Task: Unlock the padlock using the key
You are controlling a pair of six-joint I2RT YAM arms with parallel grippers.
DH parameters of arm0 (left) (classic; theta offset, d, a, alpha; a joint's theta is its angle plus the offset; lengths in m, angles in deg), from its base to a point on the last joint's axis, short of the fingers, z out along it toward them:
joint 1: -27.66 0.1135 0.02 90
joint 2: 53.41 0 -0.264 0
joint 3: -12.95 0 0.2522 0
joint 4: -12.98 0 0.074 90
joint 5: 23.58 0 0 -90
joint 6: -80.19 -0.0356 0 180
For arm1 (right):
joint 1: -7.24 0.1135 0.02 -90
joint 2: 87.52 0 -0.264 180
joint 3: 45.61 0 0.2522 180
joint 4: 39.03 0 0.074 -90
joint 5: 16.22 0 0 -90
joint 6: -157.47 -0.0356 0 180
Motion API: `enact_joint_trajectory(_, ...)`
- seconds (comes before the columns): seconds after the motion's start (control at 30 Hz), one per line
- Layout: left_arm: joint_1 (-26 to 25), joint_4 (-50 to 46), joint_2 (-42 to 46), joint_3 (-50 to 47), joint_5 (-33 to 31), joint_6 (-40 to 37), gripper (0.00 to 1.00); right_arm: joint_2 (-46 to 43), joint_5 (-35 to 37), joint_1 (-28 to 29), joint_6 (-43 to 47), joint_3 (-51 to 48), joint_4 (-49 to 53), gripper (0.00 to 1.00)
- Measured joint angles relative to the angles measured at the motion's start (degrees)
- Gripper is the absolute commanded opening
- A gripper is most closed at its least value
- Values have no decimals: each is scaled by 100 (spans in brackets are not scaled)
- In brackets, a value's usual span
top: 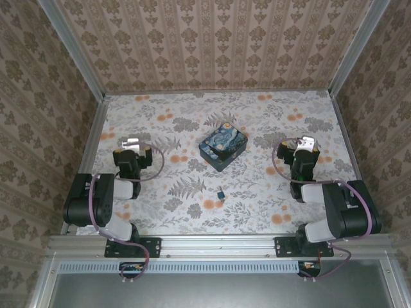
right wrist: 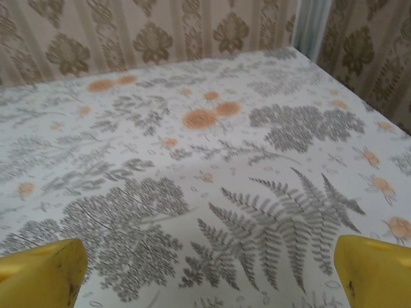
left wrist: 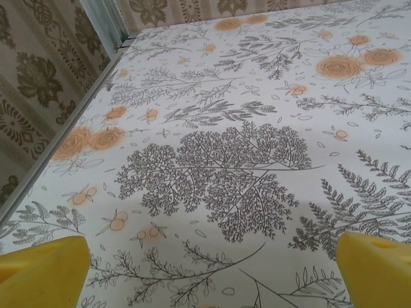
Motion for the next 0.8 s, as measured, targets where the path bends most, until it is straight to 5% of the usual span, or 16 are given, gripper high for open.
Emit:
enact_joint_trajectory(0.13,-2,44,2,72,227,-66,100,555,-197,0,96,-162,-859,100)
enact_joint_trajectory(0.53,413,-376,2,382,1005,-98,100,590,-1040,-142,234,619,114,100)
enact_joint_trajectory(0.8,398,-431,2,387,1108,-83,100,590,-713,-59,225,531,216,100)
